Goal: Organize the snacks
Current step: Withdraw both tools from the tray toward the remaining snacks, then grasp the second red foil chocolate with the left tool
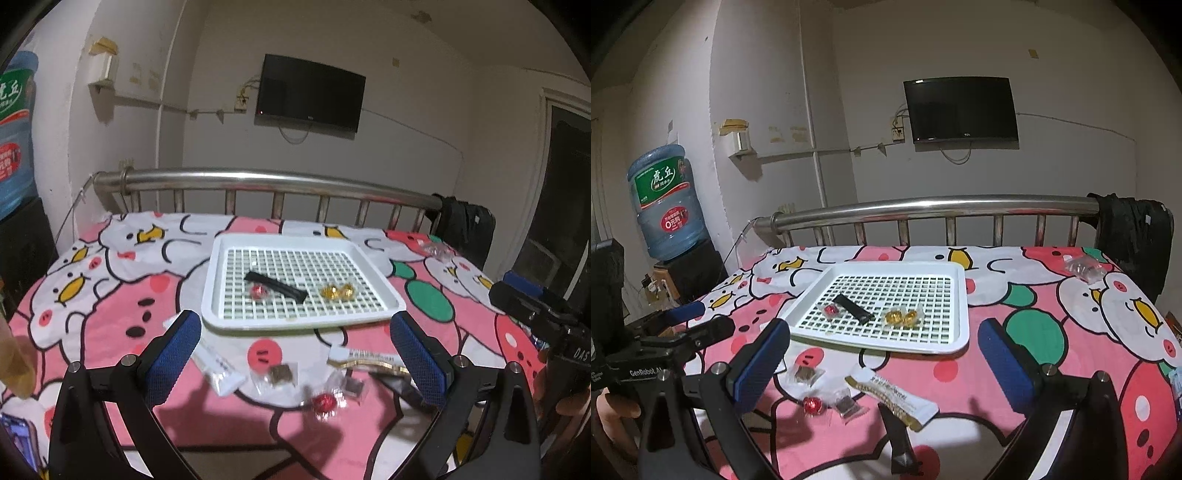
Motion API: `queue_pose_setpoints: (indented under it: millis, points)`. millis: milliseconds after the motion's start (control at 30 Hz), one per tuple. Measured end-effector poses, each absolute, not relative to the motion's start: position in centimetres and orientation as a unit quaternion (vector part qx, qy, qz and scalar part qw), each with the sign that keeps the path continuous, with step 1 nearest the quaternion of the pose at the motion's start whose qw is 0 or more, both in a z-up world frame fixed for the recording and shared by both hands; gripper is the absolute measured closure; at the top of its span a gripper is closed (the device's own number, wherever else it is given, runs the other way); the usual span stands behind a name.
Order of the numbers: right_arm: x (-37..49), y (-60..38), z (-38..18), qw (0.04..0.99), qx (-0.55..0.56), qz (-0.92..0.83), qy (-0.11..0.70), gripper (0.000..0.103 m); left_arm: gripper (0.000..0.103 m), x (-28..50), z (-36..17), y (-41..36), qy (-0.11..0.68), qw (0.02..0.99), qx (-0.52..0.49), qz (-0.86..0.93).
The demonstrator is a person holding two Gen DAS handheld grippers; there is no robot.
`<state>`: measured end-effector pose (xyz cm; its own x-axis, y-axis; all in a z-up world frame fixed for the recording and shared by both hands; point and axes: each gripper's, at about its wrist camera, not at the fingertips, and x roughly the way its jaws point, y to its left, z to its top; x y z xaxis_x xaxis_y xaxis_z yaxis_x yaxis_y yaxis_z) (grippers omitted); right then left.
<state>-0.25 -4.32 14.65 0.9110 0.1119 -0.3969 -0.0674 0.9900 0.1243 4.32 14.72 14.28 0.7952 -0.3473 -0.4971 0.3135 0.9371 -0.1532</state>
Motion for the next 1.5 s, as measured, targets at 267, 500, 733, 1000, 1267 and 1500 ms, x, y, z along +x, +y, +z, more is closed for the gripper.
queue_pose_setpoints:
  millis: [267,500,733,1000,1267,1500]
  points:
    - [-1.2,-5.0,13.3,0.973,0.054,0.04,0.219,0.0,0.0,3.1,12.0,15.1,0.299,0.937,-0.022,-0.178]
    - [-1.5,-5.7,11.3,0.967,0.047,0.035,0.249,0.0,0.0,2.9,9.7,14.8,0.335,0.925,-0.008,-0.178]
    - [-1.4,-5.6,8.2,0.953,0.031,0.043,0.3,0.0,0.0,3.3,6.7,13.8,0.385,0.903,-0.003,-0.192]
    - [-0.3,-4.8,4.9,0.93,0.014,0.066,0.361,0.001,0.001,3.7,4.8,11.4,0.417,0.886,0.02,-0.202]
    - [1.3,-4.6,2.6,0.908,0.016,0.08,0.41,0.026,0.017,5.5,3.5,9.5,0.443,0.868,0.044,-0.22]
    - [2.4,-4.2,1.6,0.9,0.006,0.082,0.428,0.04,0.028,7.1,2.9,8.7,0.454,0.862,0.048,-0.223]
